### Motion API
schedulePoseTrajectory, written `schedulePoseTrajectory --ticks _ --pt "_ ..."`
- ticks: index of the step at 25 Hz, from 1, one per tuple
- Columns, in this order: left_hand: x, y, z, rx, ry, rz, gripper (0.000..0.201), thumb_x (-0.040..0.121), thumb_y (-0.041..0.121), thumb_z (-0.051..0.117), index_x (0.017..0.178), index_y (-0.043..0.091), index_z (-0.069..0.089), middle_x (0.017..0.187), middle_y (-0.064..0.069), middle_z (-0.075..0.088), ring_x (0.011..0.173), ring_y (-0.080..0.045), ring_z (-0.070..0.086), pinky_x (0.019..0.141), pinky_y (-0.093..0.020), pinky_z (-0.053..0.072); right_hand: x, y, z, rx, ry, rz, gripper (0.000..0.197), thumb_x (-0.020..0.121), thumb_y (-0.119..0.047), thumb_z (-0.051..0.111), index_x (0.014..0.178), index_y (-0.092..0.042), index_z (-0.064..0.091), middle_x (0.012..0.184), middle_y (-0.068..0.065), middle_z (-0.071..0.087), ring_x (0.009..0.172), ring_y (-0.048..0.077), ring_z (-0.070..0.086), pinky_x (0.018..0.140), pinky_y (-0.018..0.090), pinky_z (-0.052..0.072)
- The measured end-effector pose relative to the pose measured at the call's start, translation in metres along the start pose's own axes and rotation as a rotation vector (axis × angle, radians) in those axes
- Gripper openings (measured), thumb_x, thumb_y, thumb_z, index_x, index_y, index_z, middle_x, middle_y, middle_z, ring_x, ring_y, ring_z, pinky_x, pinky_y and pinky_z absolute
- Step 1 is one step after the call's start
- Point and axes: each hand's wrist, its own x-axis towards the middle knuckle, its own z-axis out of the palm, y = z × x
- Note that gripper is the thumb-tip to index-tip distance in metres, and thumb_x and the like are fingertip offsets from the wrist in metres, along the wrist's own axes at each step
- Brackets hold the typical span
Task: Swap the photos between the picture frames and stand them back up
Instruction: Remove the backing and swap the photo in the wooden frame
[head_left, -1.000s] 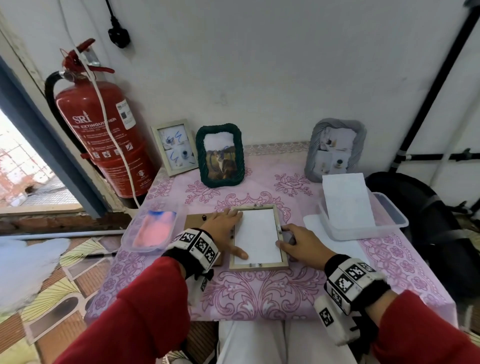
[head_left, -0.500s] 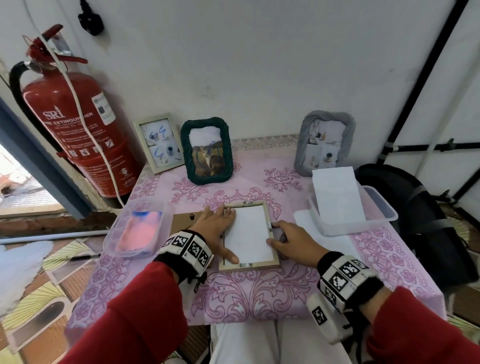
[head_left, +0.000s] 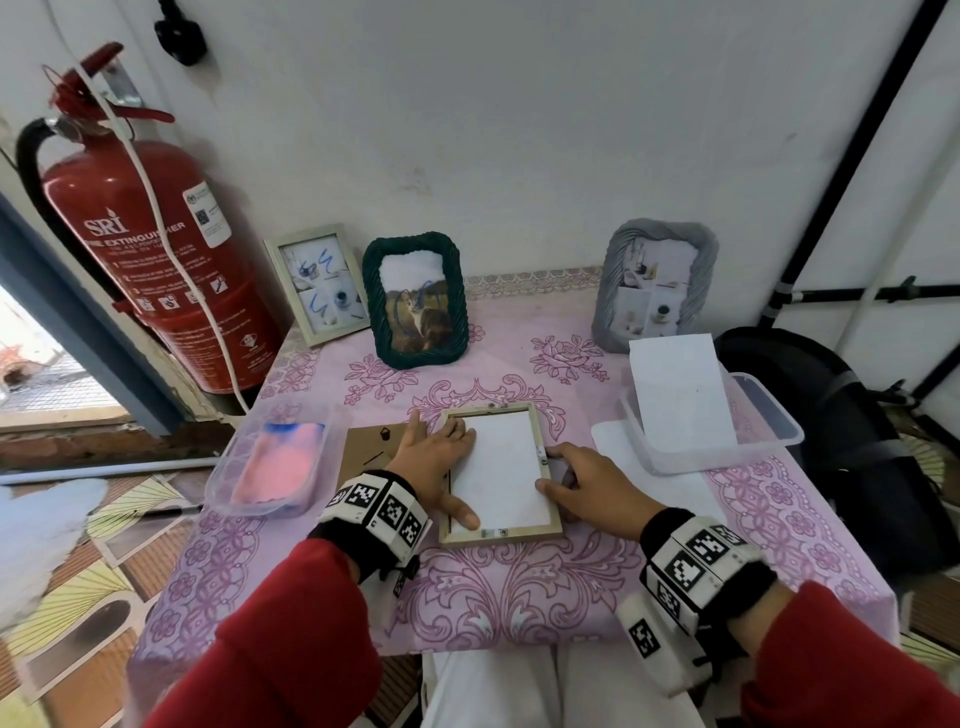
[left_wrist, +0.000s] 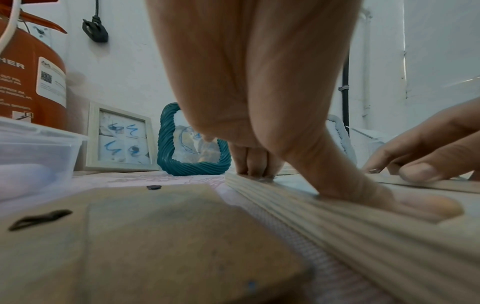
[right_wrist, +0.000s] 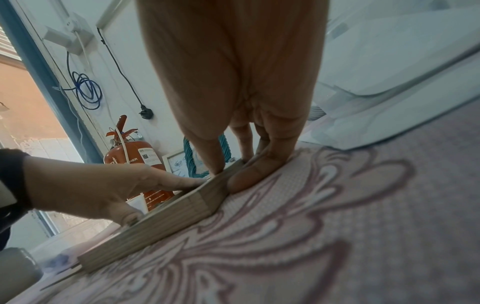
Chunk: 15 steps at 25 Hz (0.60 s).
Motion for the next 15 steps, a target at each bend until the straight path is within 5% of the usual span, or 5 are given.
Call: schedulePoseTrajectory --ticks 2,6,9,12,15 --pt "0.000 -0.003 0.003 -0.010 -0.006 0.015 0.150 0.030 0.096 0.038 0.150 0.012 0.007 0.158 -0.010 0.003 0.147 -0.017 -0.002 0.108 -0.051 -0.024 0.001 0.000 0.000 0.001 0.002 0.001 0.047 0.092 -0.029 0.055 0.134 -0.011 0.042 0.108 0.018 0.057 0.095 0.026 0.056 0.075 0.024 0.037" --pt "-0.001 -0.005 0.010 -0.073 0.046 -0.005 0.121 0.058 0.074 0.063 0.150 0.016 0.009 0.159 -0.007 0.008 0.147 -0.015 0.001 0.108 -0.044 -0.025 0.000 0.000 0.000 0.000 -0.001 -0.002 0.048 0.092 -0.029 0.056 0.133 -0.010 0.042 0.108 0.017 0.057 0.087 0.020 0.052 0.074 0.023 0.035" --pt "-0.003 -0.004 0.008 -0.141 0.071 0.021 0.148 0.024 0.094 0.044 0.149 0.018 0.019 0.156 -0.004 0.021 0.145 -0.019 0.015 0.118 -0.046 -0.007 0.000 0.000 0.000 0.006 0.001 0.005 0.047 0.092 -0.029 0.056 0.133 -0.011 0.042 0.108 0.017 0.057 0.092 0.024 0.054 0.075 0.024 0.037" --pt "-0.008 -0.004 0.009 -0.367 0.210 0.015 0.115 0.047 0.051 0.085 0.144 0.020 0.032 0.138 -0.005 0.049 0.128 -0.024 0.038 0.110 -0.035 0.028 0.001 0.000 0.000 0.008 0.002 0.007 0.047 0.092 -0.029 0.056 0.133 -0.011 0.042 0.109 0.017 0.057 0.097 0.027 0.056 0.075 0.024 0.037" --pt "-0.016 -0.002 0.015 -0.517 0.273 0.003 0.114 0.052 0.025 0.090 0.147 0.017 0.026 0.145 -0.002 0.042 0.133 -0.024 0.032 0.111 -0.035 0.028 0.001 0.000 0.001 0.010 0.003 0.009 0.046 0.092 -0.028 0.056 0.133 -0.011 0.043 0.109 0.018 0.057 0.096 0.027 0.056 0.075 0.024 0.036"
